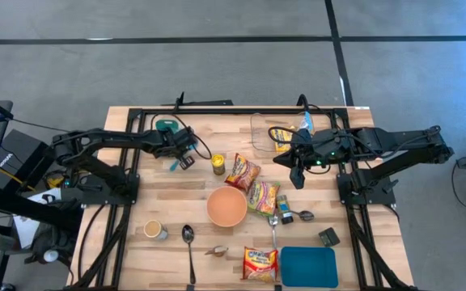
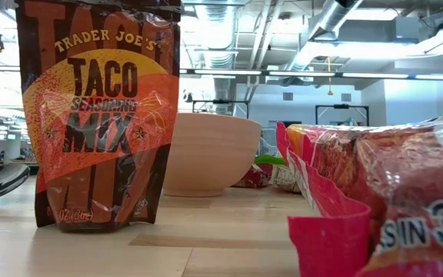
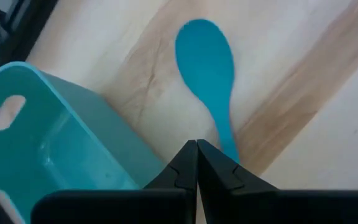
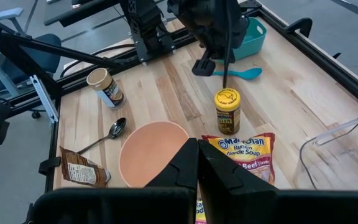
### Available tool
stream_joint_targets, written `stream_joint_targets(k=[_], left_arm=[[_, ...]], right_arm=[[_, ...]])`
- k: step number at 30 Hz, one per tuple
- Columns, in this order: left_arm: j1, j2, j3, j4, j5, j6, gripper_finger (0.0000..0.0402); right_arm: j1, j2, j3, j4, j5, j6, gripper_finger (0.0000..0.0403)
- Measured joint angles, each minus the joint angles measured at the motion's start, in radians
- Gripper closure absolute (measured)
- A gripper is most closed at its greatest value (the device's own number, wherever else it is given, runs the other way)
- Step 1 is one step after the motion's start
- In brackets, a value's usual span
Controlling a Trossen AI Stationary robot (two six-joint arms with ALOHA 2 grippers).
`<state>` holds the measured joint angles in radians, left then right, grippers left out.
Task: Pick & Place Food Item
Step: Put the blue baby spoon into the light green bin
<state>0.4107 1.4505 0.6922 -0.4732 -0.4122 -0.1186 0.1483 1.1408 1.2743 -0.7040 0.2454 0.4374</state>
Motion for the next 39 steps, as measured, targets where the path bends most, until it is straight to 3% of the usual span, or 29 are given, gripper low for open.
stream_joint_targets(k=[10, 23, 39], left_arm=[[-0.039, 0.096, 0.002, 0.015, -0.016, 0.010, 0.0402], [-0.041, 0.080, 0.000, 0.034, 0.035, 0.009, 0.0401], [-0.117, 0.080, 0.000, 0.083, 0.052, 0.009, 0.0401]], right_arm=[[0.000, 0.000, 0.000, 0.000, 0.000, 0.000, 0.0401], [0.000, 0.000, 0.000, -0.002, 0.000, -0.003, 0.0401], [0.000, 0.000, 0.000, -0.008, 0.000, -0.003, 0.0401]])
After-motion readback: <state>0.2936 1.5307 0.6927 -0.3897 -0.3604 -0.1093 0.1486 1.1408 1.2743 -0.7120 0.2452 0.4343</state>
